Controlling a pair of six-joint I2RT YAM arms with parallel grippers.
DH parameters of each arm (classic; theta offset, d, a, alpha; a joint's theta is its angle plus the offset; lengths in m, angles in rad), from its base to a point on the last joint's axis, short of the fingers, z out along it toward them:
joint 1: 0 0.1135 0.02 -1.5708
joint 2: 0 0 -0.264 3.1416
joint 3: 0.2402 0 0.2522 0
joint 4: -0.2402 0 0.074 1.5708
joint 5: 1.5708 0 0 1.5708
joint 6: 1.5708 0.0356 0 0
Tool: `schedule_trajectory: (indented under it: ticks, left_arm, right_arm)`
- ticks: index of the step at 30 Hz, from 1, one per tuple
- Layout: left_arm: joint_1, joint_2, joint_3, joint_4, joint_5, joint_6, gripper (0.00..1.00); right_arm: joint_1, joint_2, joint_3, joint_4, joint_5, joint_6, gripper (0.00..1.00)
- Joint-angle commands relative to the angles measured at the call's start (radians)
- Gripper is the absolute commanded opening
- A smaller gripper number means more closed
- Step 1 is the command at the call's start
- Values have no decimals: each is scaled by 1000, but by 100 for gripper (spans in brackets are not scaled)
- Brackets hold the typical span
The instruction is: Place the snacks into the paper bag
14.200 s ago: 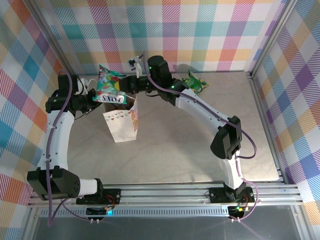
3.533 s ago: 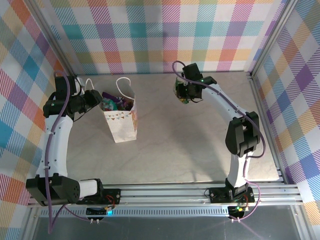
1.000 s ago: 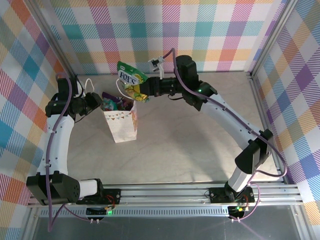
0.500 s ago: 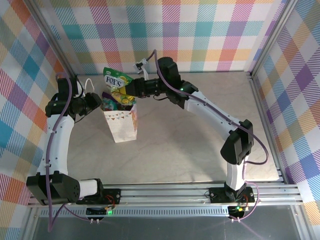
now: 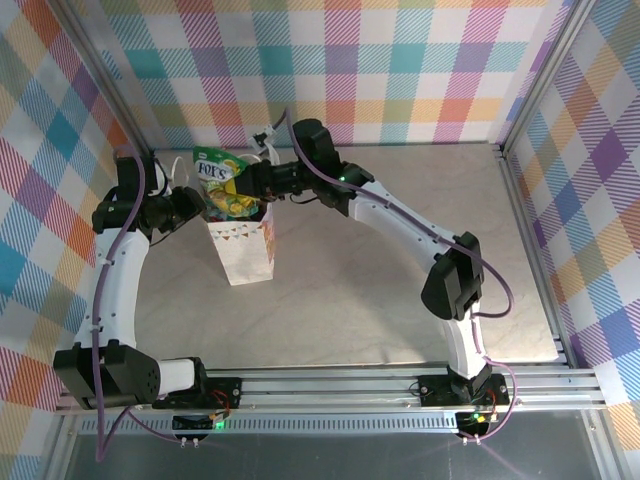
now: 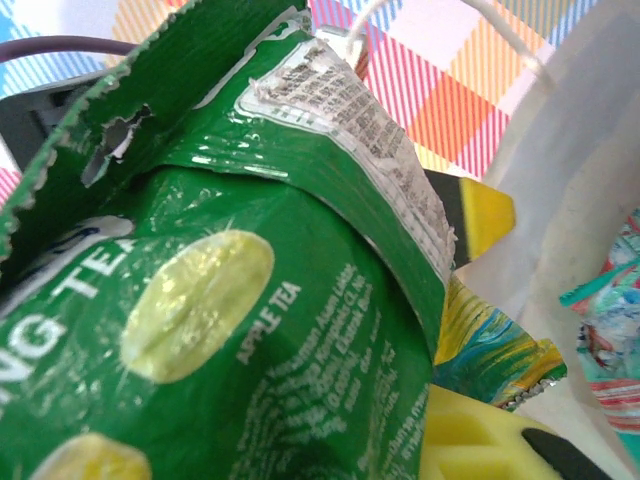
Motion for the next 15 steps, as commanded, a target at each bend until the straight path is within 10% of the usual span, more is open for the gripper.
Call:
schedule_trajectory:
  ticks: [1, 15]
  left_arm:
    - [10, 2, -6, 7, 21, 16, 34]
    - [25, -33, -16, -9, 26, 24, 34]
  right_arm:
    - [8, 21, 66, -45, 22, -15, 31]
    - [11, 170, 447, -607, 188, -296, 33]
